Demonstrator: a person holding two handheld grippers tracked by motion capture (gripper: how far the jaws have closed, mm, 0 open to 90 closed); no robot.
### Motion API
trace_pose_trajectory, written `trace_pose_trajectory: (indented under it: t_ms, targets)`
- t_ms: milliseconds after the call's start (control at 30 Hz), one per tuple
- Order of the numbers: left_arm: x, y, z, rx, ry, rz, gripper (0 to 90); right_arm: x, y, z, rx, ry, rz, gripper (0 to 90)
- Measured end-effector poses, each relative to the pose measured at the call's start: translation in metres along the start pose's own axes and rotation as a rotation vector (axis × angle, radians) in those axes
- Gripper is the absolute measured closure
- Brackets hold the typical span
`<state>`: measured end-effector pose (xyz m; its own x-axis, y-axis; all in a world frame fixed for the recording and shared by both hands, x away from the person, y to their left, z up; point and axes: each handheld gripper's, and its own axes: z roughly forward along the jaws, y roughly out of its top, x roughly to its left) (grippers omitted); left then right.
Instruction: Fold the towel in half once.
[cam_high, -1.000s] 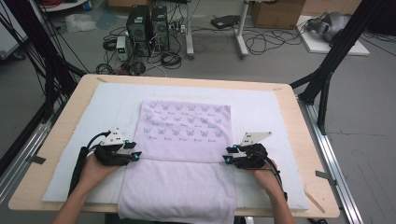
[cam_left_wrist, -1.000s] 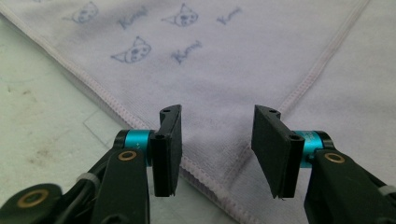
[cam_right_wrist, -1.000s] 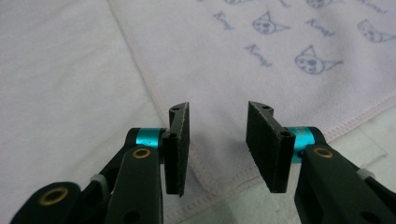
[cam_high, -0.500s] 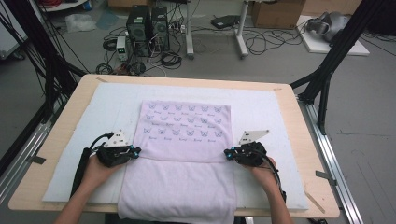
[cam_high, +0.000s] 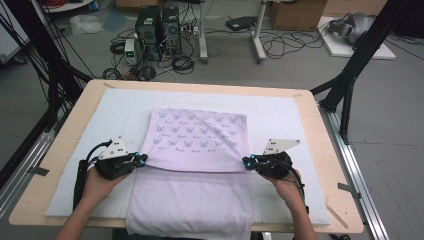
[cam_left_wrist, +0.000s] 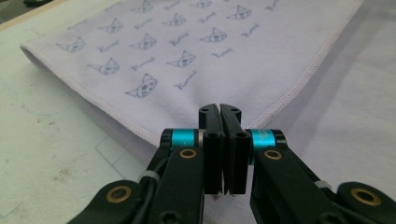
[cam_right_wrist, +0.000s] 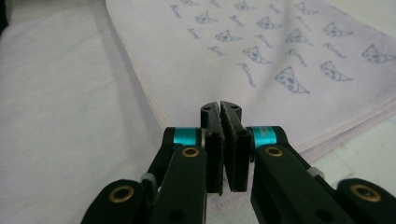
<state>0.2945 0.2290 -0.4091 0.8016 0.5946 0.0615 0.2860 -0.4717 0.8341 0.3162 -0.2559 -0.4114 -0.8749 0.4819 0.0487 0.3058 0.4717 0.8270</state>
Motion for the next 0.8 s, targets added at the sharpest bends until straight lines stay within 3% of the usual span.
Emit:
trace_pose_trajectory:
  t_ms: [167, 300, 367, 433, 500, 667, 800]
  targets:
    - [-0.021, -0.001, -0.029, -0.019, -0.020, 0.025, 87.4, 0.016, 0.003, -0.020, 0.012, 0.021, -0.039, 88.2]
    - [-0.049, -0.009, -0.057, -0.025, -0.052, 0.053, 87.0, 0.045, 0.001, -0.040, 0.025, 0.060, -0.081, 88.1]
    - [-0.060, -0.015, -0.063, -0.021, -0.088, 0.052, 78.0, 0.058, -0.003, -0.048, 0.027, 0.089, -0.093, 85.1]
    - [-0.061, -0.021, -0.061, -0.001, -0.093, 0.053, 67.2, 0.062, -0.008, -0.050, 0.028, 0.105, -0.082, 76.7]
    - [-0.058, -0.026, -0.052, 0.022, -0.088, 0.055, 63.7, 0.060, -0.013, -0.044, 0.036, 0.111, -0.076, 71.6]
    - [-0.045, -0.032, -0.024, 0.070, -0.119, 0.055, 62.5, 0.047, -0.022, -0.011, 0.075, 0.134, -0.047, 64.7]
    - [-0.037, -0.034, -0.011, 0.102, -0.141, 0.059, 62.3, 0.043, -0.030, 0.005, 0.120, 0.148, -0.034, 64.8]
